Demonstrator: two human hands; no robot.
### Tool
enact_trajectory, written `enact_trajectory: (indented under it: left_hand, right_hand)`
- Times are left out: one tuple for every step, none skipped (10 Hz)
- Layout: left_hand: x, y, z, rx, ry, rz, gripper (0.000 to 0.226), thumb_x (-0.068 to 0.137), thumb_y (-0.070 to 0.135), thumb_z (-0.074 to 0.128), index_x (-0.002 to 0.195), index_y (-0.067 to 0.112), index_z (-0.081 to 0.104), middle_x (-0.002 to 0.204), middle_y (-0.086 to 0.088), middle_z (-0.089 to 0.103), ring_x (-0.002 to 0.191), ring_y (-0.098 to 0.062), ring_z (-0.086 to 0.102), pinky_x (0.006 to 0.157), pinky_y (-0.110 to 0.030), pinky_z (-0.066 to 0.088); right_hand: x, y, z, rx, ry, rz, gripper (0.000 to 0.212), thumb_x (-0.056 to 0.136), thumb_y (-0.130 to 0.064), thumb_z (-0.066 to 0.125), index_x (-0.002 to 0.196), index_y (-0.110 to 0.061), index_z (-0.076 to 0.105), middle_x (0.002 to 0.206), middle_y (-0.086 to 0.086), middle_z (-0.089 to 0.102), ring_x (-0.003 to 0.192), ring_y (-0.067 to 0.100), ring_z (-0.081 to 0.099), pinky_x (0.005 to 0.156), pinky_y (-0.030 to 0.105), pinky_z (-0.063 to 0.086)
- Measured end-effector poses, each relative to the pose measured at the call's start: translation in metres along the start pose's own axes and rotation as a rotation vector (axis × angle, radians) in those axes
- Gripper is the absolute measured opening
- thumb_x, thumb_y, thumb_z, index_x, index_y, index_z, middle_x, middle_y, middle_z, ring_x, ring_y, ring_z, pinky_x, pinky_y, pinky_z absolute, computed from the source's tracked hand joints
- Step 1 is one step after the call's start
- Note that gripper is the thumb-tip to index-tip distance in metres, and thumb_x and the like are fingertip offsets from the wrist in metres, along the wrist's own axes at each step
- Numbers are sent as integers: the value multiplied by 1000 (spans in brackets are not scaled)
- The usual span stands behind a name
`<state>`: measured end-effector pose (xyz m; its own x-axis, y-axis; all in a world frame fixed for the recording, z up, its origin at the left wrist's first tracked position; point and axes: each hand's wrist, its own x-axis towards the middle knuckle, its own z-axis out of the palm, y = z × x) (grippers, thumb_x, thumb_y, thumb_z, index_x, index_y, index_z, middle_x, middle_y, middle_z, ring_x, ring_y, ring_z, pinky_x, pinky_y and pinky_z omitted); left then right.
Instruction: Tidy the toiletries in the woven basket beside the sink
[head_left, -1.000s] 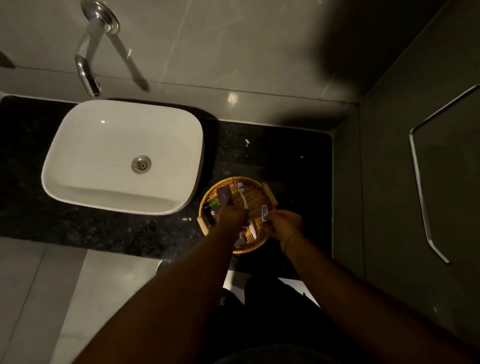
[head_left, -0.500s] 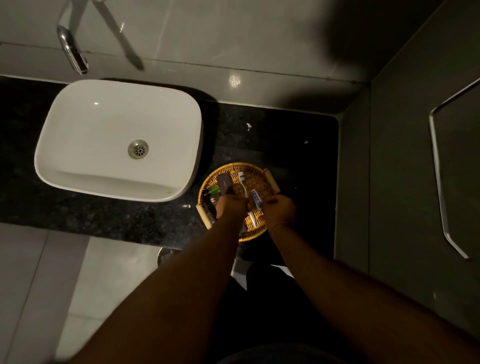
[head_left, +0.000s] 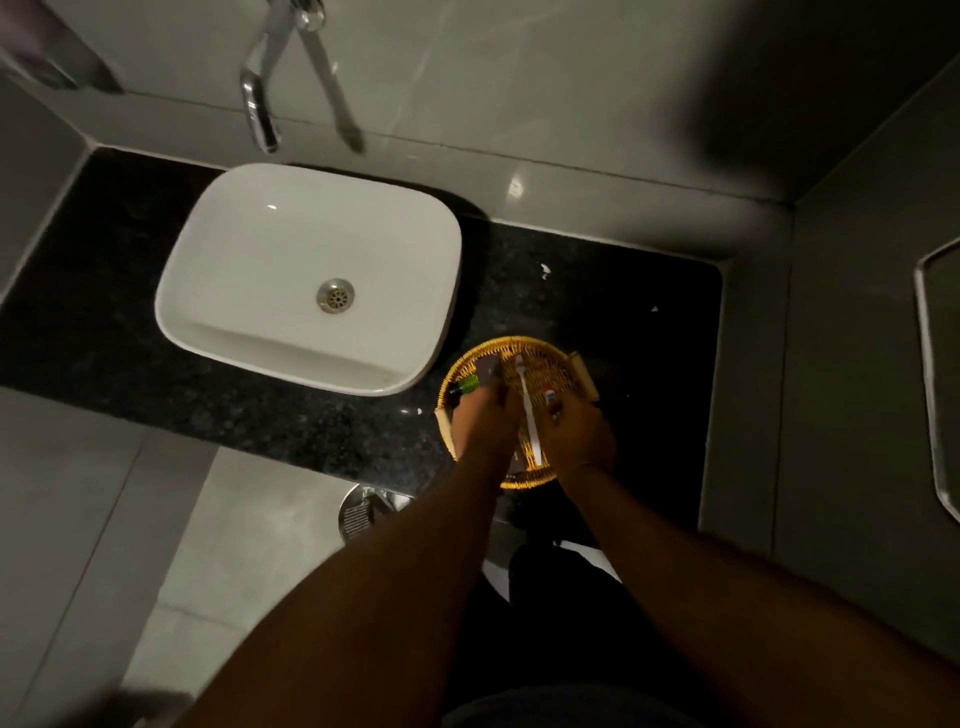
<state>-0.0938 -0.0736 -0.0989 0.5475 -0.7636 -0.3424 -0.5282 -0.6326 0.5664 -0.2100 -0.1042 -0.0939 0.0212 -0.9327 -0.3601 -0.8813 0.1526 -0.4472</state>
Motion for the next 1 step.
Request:
enact_trajectory:
  left_hand:
    - [-2,-6,-34,157,125,247,47,98,39,43,140,24,59,130,-7,65,117,-32,60,88,-45,55]
  right_hand:
    - [0,-26,-13,5,148,-331,28,99,-41,56,99,-19,74,103,10,75,97,34,70,86,41,56]
